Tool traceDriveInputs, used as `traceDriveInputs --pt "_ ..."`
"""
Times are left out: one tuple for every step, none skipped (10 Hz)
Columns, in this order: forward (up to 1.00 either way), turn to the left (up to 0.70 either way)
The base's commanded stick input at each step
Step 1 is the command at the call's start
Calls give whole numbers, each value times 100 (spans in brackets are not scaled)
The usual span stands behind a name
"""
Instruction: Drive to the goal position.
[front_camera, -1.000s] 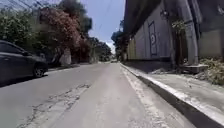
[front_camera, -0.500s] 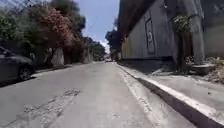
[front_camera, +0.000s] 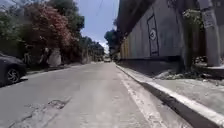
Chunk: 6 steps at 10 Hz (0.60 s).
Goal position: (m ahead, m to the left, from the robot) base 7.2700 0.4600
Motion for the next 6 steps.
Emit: traceDriveInputs --pt "100 0" --pt "100 0" --pt "100 0" --pt "100 0" --pt "100 0" --pt "100 0"
